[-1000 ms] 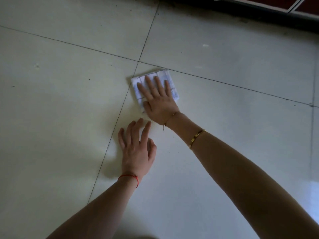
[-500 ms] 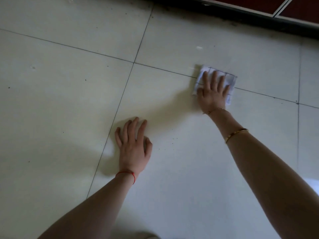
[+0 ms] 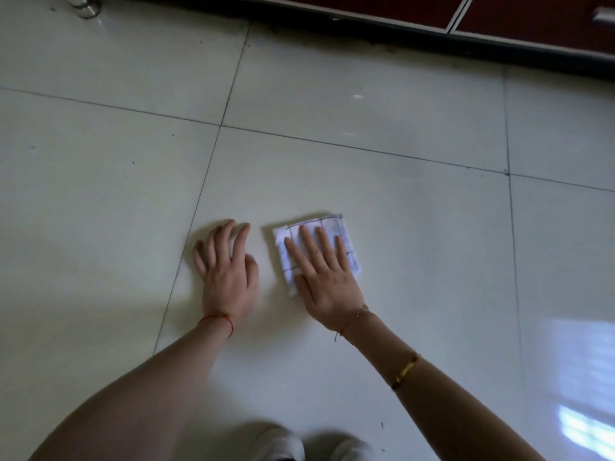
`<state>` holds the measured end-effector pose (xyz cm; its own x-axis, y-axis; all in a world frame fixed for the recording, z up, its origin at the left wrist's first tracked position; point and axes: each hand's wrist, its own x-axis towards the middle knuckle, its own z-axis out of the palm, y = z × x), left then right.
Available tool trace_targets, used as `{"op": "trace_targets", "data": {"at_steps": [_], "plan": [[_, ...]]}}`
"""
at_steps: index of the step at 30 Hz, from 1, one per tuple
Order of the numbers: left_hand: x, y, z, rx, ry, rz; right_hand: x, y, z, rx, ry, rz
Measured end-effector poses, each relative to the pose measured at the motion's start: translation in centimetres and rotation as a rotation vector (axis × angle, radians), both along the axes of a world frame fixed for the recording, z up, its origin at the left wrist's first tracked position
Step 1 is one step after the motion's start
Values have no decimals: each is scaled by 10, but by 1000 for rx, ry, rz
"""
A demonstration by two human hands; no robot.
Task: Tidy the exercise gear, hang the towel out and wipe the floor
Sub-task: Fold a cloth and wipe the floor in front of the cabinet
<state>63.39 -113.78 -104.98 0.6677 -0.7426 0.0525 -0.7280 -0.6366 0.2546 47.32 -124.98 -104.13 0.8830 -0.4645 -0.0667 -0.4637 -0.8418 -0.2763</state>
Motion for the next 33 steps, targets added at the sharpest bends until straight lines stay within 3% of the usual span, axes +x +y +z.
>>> {"op": "trace_targets", "data": {"at_steps": [9, 21, 25, 33], "plan": [[1, 9, 1, 46, 59, -67, -37, -48, 12, 116, 94, -364], [33, 76, -1, 12, -13, 275, 38, 67, 0, 41, 43, 226], [41, 75, -5, 4, 0, 318, 64, 51, -3, 53, 48, 224], [43, 73, -8, -7, -8, 344, 170, -73, 7, 80, 181, -52]]}}
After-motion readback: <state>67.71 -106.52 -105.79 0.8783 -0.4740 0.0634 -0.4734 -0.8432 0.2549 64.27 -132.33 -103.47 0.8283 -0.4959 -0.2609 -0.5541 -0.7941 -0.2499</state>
